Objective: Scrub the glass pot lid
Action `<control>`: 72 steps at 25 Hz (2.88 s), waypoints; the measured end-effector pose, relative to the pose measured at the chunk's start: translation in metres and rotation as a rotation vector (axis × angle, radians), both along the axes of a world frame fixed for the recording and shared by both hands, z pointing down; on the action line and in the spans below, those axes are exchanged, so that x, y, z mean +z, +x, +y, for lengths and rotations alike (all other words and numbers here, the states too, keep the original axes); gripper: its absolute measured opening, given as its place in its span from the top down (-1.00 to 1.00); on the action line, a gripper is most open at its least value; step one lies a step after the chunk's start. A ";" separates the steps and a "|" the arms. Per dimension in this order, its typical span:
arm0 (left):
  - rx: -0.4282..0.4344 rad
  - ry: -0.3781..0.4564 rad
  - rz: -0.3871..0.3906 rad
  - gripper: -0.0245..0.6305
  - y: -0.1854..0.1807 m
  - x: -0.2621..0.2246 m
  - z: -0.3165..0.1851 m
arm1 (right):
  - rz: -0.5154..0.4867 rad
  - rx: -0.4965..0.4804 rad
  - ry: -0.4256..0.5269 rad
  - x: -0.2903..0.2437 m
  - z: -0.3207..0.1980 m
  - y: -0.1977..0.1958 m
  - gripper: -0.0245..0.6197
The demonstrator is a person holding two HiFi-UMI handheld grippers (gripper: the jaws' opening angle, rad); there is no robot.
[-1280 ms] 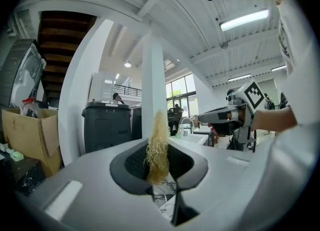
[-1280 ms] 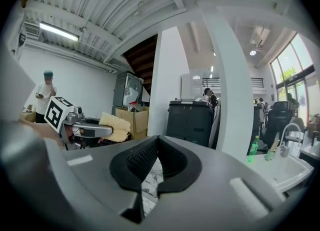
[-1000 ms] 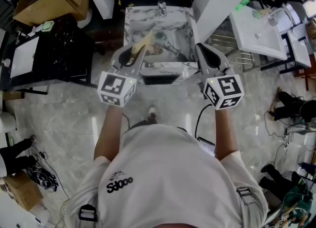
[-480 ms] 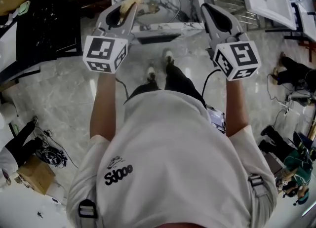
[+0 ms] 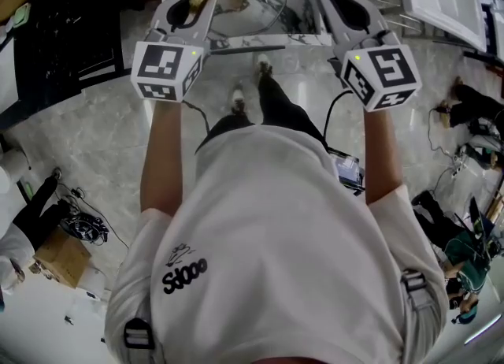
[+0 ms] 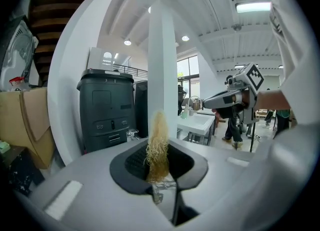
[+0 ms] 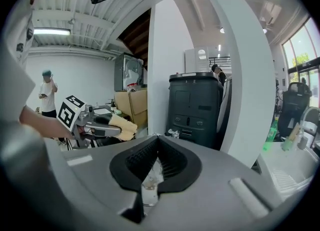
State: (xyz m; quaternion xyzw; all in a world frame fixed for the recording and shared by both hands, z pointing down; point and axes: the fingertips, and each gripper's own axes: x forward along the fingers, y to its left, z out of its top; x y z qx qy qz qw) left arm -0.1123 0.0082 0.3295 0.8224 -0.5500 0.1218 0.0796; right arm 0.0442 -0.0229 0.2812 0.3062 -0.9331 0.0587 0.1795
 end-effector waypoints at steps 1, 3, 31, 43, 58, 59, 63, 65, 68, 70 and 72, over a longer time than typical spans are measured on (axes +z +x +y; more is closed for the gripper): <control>-0.004 -0.010 -0.006 0.76 0.000 0.004 -0.007 | 0.000 -0.002 -0.010 0.005 -0.007 -0.001 0.91; -0.007 -0.031 -0.018 0.76 -0.001 0.014 -0.022 | 0.005 -0.006 -0.030 0.015 -0.022 -0.004 0.91; 0.057 -0.380 -0.280 0.75 -0.009 0.209 -0.160 | 0.022 0.046 -0.307 0.140 -0.119 -0.023 0.91; 0.023 -0.533 -0.431 0.75 -0.021 0.284 -0.184 | 0.024 0.049 -0.361 0.159 -0.127 -0.014 0.91; 0.011 -0.539 -0.451 0.76 0.011 0.319 -0.204 | 0.004 0.102 -0.341 0.155 -0.135 0.009 0.91; 0.018 -0.545 -0.437 0.76 0.015 0.321 -0.204 | 0.006 0.107 -0.342 0.155 -0.135 0.012 0.91; 0.070 -0.571 -0.394 0.76 0.033 0.324 -0.199 | 0.013 0.131 -0.356 0.158 -0.130 0.021 0.91; 0.084 -0.570 -0.386 0.76 0.039 0.324 -0.200 | 0.016 0.135 -0.359 0.159 -0.129 0.023 0.91; 0.092 -0.567 -0.373 0.76 0.044 0.322 -0.199 | 0.021 0.136 -0.359 0.160 -0.126 0.023 0.91; 0.100 -0.565 -0.366 0.76 0.048 0.321 -0.197 | 0.022 0.139 -0.360 0.160 -0.124 0.024 0.91; 0.109 -0.565 -0.361 0.76 0.052 0.320 -0.195 | 0.023 0.141 -0.360 0.160 -0.123 0.024 0.91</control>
